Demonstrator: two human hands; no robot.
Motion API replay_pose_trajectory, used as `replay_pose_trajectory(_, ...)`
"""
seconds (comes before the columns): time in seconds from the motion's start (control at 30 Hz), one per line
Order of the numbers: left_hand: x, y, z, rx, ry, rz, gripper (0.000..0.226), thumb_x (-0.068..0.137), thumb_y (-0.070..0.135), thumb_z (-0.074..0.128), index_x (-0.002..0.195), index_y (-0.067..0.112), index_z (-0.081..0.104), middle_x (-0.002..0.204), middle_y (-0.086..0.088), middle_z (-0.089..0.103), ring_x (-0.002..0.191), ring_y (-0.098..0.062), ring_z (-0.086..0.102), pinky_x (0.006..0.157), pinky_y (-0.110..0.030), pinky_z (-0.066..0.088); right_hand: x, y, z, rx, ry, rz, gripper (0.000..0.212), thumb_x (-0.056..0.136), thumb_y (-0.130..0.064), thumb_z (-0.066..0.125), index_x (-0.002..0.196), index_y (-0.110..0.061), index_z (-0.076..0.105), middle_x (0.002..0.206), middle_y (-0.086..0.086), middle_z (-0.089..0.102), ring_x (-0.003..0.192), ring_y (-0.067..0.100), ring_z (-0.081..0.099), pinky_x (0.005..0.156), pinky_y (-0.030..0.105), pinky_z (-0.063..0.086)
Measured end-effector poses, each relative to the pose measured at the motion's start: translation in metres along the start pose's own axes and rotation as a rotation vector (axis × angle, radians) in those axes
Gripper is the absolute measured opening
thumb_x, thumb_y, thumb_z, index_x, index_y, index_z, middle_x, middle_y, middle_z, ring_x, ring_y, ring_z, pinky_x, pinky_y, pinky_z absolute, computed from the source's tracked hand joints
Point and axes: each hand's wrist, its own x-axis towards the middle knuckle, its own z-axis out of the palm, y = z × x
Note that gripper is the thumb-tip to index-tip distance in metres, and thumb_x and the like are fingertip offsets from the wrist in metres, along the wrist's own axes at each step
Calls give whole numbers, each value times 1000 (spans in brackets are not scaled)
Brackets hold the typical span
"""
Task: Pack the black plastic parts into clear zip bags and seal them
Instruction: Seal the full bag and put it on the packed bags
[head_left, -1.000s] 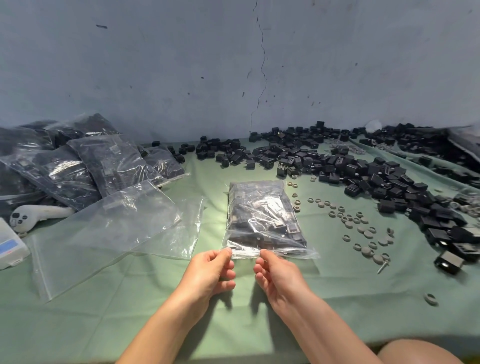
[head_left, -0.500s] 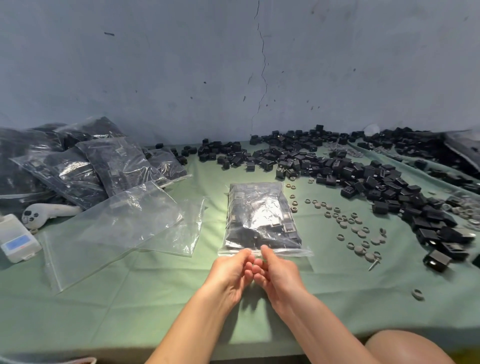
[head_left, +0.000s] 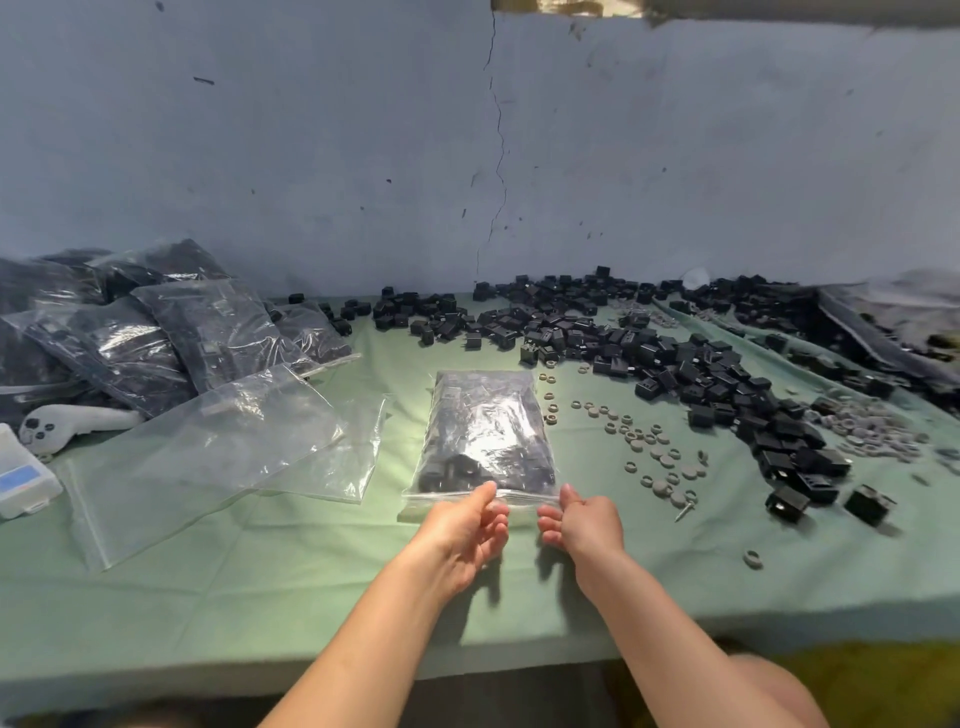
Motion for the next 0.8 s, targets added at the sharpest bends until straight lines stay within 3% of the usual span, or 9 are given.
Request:
replay_pose_trajectory(0.13,2,-7,20,28,-11,-26,22,96,12,62,77,3,56,58,-4,52,33,-5,48,33,-15,43,2,-3,-5,-76,-30,-7,24,108,-10,42,117,6,57,70,12,62,49,17,54,33,19,42)
replay_pose_trajectory(0.2,4,-9,26,31,20,-18,24,98,9,59,75,2,56,52,-2,52,30,-3,46,32,-14,41,2,-3,-11,-71,-66,-6,28,107,-14,44,107,10,59,65,13,62,39,14,53,32,20,40)
replay_pose_trajectory(0.3,7,-10,27,37,38,-10,28,99,8,56,73,0,56,56,-3,52,30,-2,45,31,-12,39,2,-3,-17,-96,-153,1,29,105,-18,51,86,3,60,54,10,65,35,10,54,35,19,44)
replay_pose_trajectory(0.43,7,-10,27,42,26,-14,26,99,8,56,75,0,56,57,-4,54,30,-2,46,32,-12,40,5,-4,-18,-68,-210,31,25,104,-11,52,85,4,61,51,8,64,34,8,54,36,18,45)
replay_pose_trajectory(0.7,8,-11,24,86,-8,-37,23,100,10,55,80,1,57,46,-2,61,32,-2,48,34,-13,42,8,-4,-22,-47,-237,47,20,101,-7,55,93,9,64,78,16,68,40,7,56,41,16,47)
replay_pose_trajectory(0.8,9,-10,25,94,-12,-44,24,100,11,55,78,2,57,59,-4,60,35,-3,48,34,-13,42,8,-5,-23,-35,-244,61,19,101,-8,56,92,7,64,82,17,68,41,8,56,41,17,48)
